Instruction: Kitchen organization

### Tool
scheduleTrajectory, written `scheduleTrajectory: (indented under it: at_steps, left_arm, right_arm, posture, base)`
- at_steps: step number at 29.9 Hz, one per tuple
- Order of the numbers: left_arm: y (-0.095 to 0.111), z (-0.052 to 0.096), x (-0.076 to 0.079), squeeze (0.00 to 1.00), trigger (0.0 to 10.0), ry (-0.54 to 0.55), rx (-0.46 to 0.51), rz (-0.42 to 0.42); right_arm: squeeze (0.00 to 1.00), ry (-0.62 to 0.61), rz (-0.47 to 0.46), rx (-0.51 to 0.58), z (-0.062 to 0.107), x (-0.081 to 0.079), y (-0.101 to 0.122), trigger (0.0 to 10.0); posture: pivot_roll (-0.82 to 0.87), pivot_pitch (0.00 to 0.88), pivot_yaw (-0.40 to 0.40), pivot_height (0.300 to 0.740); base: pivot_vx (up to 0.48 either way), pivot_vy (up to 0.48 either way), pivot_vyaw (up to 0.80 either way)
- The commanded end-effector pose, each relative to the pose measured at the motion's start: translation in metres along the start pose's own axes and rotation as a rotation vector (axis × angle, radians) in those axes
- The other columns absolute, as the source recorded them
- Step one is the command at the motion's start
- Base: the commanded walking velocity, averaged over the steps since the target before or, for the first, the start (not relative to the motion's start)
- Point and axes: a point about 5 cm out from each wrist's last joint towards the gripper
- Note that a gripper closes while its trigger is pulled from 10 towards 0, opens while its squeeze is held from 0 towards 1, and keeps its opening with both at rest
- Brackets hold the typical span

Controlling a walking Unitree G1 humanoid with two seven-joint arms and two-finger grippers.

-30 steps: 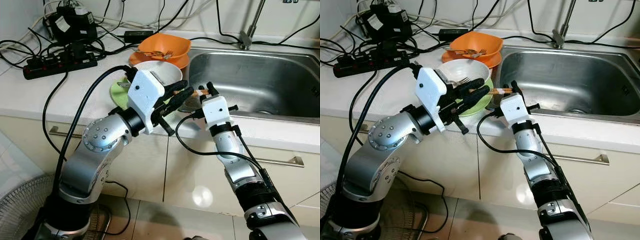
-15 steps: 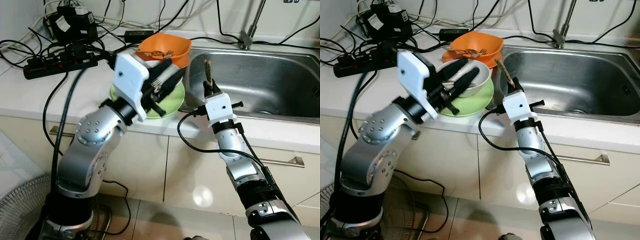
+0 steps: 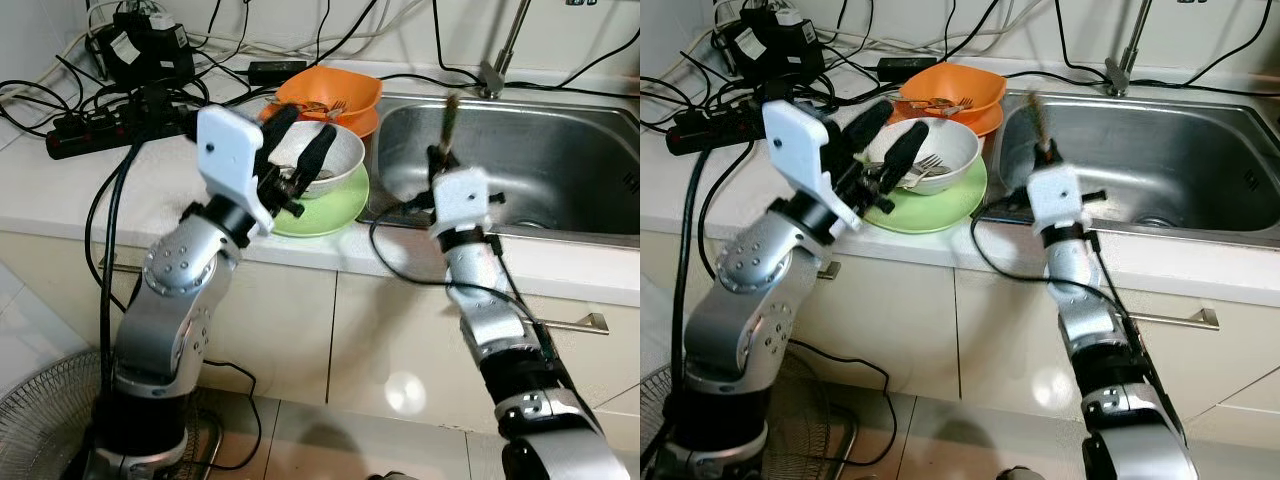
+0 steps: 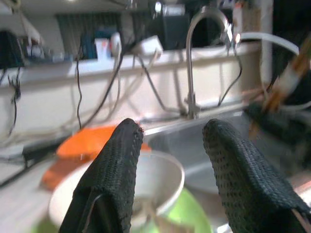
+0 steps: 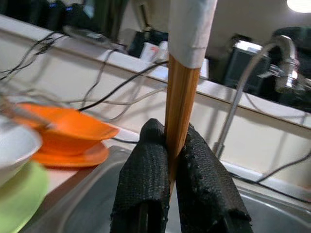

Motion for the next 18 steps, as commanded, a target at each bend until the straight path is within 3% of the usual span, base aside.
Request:
scheduleTrajectory:
  at_steps: [1, 2, 4, 5, 7, 10, 18]
  left_arm:
    - [-0.012, 0.002, 0.004, 0.00, 10.0, -0.011, -0.055, -0.009]
    - [-0.017, 0.003, 0.008, 0.00, 10.0, -0.023, -0.082, 0.003]
    - [-0.021, 0.003, 0.010, 0.00, 10.0, -0.030, -0.098, 0.005]
    - [-0.026, 0.004, 0.017, 0.00, 10.0, -0.063, -0.116, 0.055]
    - [-0.030, 0.006, 0.024, 0.00, 10.0, -0.091, -0.132, 0.078]
    - [-0.033, 0.007, 0.028, 0.00, 10.0, -0.100, -0.147, 0.084]
    - [-0.034, 0.007, 0.035, 0.00, 10.0, -0.135, -0.177, 0.058]
  right_arm:
    - [0.00, -0.031, -0.026, -0.046, -0.004, 0.007, -0.004, 0.0]
    - [0.00, -0.045, -0.039, -0.062, -0.007, 0.010, -0.005, 10.0]
    - [0.00, -0.055, -0.048, -0.078, -0.010, 0.013, -0.006, 10.0]
    - [0.00, -0.102, -0.078, -0.138, -0.018, 0.021, -0.009, 10.0]
    - [0.00, -0.140, -0.119, -0.225, -0.025, 0.030, -0.014, 10.0]
    - [0.00, -0.127, -0.136, -0.309, -0.031, 0.032, -0.019, 10.0]
    - [0.00, -0.145, -0.171, -0.374, -0.050, 0.039, -0.014, 10.0]
  posture:
    - [0.03, 0.029, 0.025, 0.732]
    - [0.03, 0.030, 0.022, 0.732]
    - [0.03, 0.030, 0.021, 0.732]
    - [0.03, 0.030, 0.021, 0.732]
    - [0.03, 0.034, 0.017, 0.732]
    - [0.03, 0.034, 0.013, 0.732]
    - [0.04, 0.038, 0.003, 0.732]
  base:
    - [0.000, 0.000, 0.00]
    - [0.000, 0.000, 0.00]
    - [0.000, 0.000, 0.00]
    - [0.000, 0.000, 0.00]
    - [0.000, 0.000, 0.00]
    - [0.000, 0.000, 0.00]
    - [0.000, 0.000, 0.00]
Point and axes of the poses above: a point about 5 cm out from each wrist's last joint towards the gripper, its own z axis pointing back from the gripper into the wrist, its own y axis along the axis of the wrist's last joint, x = y × z, and after that the axes turned 2 degrees about -z, right-handed
